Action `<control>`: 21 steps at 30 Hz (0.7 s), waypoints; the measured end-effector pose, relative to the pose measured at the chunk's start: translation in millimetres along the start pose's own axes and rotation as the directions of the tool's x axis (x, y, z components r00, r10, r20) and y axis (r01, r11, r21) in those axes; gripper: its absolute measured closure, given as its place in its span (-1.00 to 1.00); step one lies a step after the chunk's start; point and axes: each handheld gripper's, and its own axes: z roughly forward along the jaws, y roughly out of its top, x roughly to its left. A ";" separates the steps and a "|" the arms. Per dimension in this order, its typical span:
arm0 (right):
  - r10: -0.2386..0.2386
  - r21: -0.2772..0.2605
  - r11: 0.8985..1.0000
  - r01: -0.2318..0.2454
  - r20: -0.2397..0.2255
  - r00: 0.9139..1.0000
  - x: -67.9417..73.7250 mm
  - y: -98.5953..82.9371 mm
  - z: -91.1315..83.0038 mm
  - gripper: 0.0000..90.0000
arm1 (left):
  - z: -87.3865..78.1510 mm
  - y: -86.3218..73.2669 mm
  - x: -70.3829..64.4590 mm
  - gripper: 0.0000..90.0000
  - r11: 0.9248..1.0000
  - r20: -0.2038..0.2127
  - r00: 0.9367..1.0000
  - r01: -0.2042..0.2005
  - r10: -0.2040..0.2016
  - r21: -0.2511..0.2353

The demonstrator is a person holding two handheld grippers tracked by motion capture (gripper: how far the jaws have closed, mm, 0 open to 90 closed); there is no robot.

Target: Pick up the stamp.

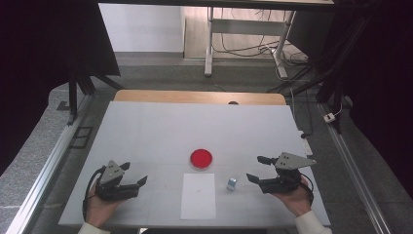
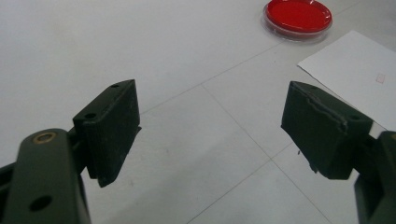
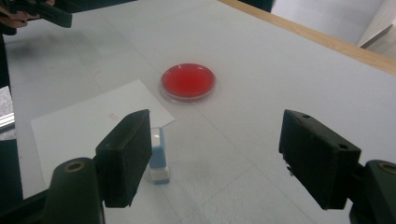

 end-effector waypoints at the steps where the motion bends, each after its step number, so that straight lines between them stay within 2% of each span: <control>1: 0.000 0.000 1.000 0.000 0.000 1.000 0.0 0.0 0.0 -0.44 | 0.2 0.1 -0.1 -0.57 1.000 0.000 1.000 0.000 0.000 0.001; 5: -0.023 0.015 1.000 0.023 -0.028 0.999 1.5 7.3 2.8 -0.43 | 0.5 0.1 -0.2 -0.57 1.000 0.002 1.000 0.001 -0.001 0.002; 7: -0.042 0.027 0.999 0.042 -0.024 0.999 3.2 11.0 3.4 -0.42 | 0.2 0.4 0.0 -0.57 1.000 0.001 1.000 0.000 0.000 0.001; 8: -0.042 0.033 0.998 0.044 -0.051 0.998 3.8 15.1 6.0 -0.42 | 0.1 0.5 -0.1 -0.57 1.000 0.001 1.000 0.001 -0.001 0.000; 10: -0.049 0.044 0.998 0.052 -0.055 0.997 4.6 17.4 7.6 -0.42 | 0.5 0.8 -0.4 -0.57 1.000 0.002 1.000 -0.002 0.002 0.001; 13: -0.077 0.089 0.992 0.084 -0.081 0.994 7.5 26.5 16.2 -0.41 | 1.7 1.0 -1.2 -0.57 1.000 0.005 1.000 -0.007 0.007 0.004; 21: -0.081 0.152 0.983 0.099 -0.122 0.989 14.4 33.5 35.7 -0.38 | 5.0 1.8 -3.5 -0.56 1.000 0.010 1.000 -0.019 0.019 0.013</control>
